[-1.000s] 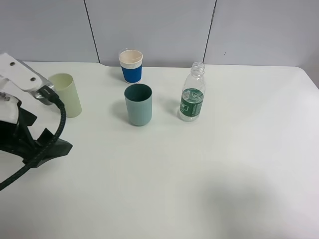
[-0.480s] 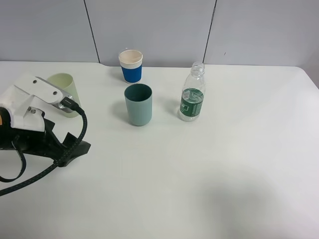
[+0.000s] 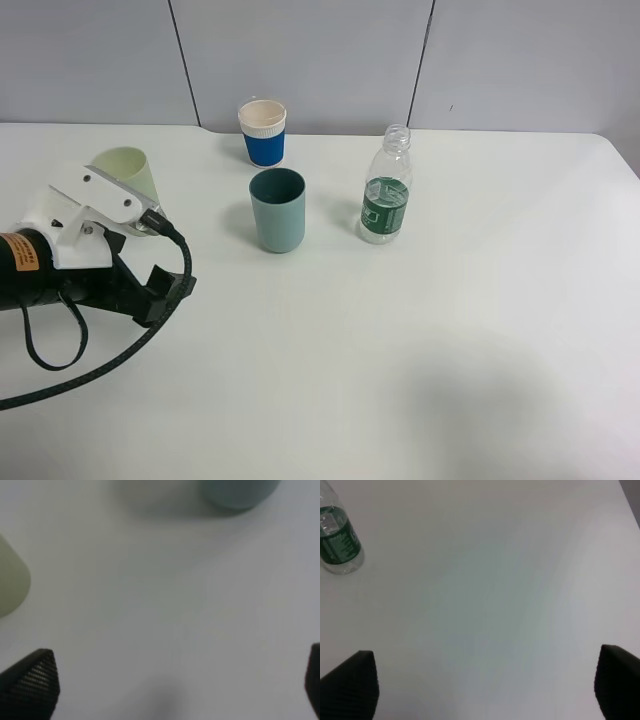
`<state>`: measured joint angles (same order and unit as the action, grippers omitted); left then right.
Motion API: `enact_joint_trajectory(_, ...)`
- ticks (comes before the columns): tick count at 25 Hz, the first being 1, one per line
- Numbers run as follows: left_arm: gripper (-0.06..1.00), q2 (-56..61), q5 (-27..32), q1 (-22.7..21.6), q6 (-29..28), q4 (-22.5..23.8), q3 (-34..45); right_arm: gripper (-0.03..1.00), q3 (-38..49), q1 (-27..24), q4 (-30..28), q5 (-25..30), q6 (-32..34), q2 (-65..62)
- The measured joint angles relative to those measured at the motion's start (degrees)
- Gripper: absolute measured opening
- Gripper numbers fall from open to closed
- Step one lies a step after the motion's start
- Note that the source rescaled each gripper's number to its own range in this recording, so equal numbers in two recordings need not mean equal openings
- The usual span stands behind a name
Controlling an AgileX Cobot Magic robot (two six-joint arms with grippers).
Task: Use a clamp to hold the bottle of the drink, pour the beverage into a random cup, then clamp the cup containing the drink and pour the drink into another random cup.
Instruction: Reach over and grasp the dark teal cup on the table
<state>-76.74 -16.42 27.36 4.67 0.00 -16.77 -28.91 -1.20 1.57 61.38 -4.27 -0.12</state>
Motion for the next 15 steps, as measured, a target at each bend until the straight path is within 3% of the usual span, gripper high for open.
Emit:
enact_joint_trajectory(6,1.00,-7.0,-12.1,0.0,-5.8,8.7,0.3,0.82,0.0,0.0,0.0,0.0,0.0,0.0)
enact_joint_trajectory(15,1.00,-17.0,-28.1,0.0,-6.7,10.0,0.3,0.82,0.0,0.0,0.0,0.0,0.0,0.0)
